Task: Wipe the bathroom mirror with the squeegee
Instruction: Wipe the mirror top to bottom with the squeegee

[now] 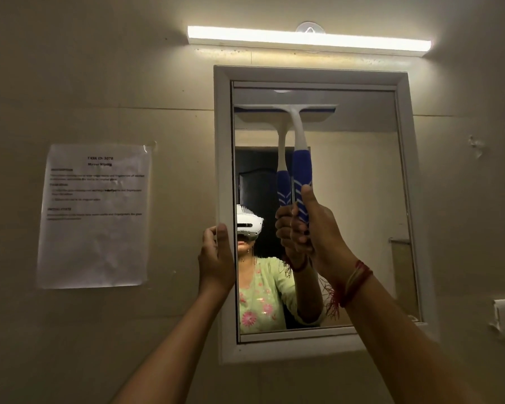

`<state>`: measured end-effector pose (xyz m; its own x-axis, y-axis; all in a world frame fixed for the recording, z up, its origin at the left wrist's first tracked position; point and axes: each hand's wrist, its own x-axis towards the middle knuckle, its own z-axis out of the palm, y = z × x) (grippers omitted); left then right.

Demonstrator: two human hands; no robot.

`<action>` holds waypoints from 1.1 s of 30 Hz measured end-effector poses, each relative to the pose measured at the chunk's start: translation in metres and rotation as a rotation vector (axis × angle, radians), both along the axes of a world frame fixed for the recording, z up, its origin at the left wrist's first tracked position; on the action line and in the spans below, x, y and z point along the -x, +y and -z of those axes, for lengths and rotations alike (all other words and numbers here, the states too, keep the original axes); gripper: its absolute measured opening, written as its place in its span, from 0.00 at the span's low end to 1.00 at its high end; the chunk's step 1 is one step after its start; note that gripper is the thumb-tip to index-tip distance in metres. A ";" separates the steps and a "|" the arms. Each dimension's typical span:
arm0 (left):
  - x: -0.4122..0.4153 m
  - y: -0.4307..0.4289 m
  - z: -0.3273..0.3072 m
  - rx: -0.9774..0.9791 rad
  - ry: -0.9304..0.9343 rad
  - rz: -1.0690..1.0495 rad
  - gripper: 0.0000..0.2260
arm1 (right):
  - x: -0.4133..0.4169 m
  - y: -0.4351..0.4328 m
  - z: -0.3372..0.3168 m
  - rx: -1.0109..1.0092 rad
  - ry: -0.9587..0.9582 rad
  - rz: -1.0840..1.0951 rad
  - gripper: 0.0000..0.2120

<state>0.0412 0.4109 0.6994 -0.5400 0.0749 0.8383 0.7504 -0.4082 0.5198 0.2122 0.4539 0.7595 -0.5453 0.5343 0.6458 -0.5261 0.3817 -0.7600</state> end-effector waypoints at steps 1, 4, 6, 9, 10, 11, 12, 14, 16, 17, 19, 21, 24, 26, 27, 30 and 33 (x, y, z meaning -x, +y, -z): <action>0.000 0.000 0.000 -0.001 0.001 0.000 0.15 | 0.001 0.001 0.003 0.002 0.002 0.002 0.25; 0.000 0.000 0.000 -0.002 -0.001 0.001 0.16 | 0.004 0.006 0.009 0.002 0.006 0.004 0.25; 0.000 0.000 0.000 -0.004 -0.002 -0.004 0.16 | 0.006 0.010 0.014 0.048 0.023 -0.035 0.24; 0.001 0.001 0.000 0.005 -0.004 -0.009 0.15 | 0.008 0.015 0.022 0.121 0.041 -0.115 0.22; 0.001 0.001 0.001 0.009 -0.006 -0.008 0.15 | 0.007 0.016 0.026 0.104 0.029 -0.097 0.22; 0.000 0.001 0.000 0.010 -0.007 -0.009 0.15 | 0.007 0.017 0.029 0.088 0.020 -0.082 0.23; 0.000 0.001 0.000 0.009 -0.009 -0.012 0.15 | 0.006 0.017 0.032 0.091 0.015 -0.082 0.23; 0.000 0.001 0.000 0.010 -0.013 -0.020 0.15 | 0.004 0.017 0.037 0.104 -0.003 -0.110 0.22; 0.000 0.000 -0.001 0.012 -0.015 -0.023 0.15 | 0.002 0.016 0.042 0.054 -0.043 -0.067 0.23; 0.000 0.000 -0.001 0.013 -0.015 -0.023 0.15 | 0.001 0.015 0.045 0.037 -0.051 -0.056 0.23; -0.002 -0.001 -0.001 0.017 -0.015 -0.022 0.14 | 0.001 0.013 0.049 0.092 -0.043 -0.102 0.23; -0.002 -0.001 -0.001 0.023 -0.014 -0.022 0.15 | 0.002 0.012 0.054 0.104 -0.041 -0.112 0.22; -0.002 -0.001 -0.001 0.029 -0.014 -0.021 0.16 | 0.006 0.010 0.063 0.065 -0.061 -0.020 0.23; -0.002 -0.001 -0.001 0.031 -0.014 -0.021 0.16 | 0.008 0.010 0.070 0.070 -0.048 0.013 0.23; -0.002 -0.001 -0.001 0.032 -0.013 -0.020 0.16 | 0.009 0.010 0.073 0.078 -0.042 0.017 0.23; -0.002 0.000 -0.001 0.027 -0.013 -0.032 0.15 | 0.010 0.010 0.081 0.095 -0.037 -0.011 0.21; -0.001 0.000 0.000 0.027 -0.017 -0.039 0.15 | 0.010 0.011 0.089 0.140 -0.037 -0.061 0.21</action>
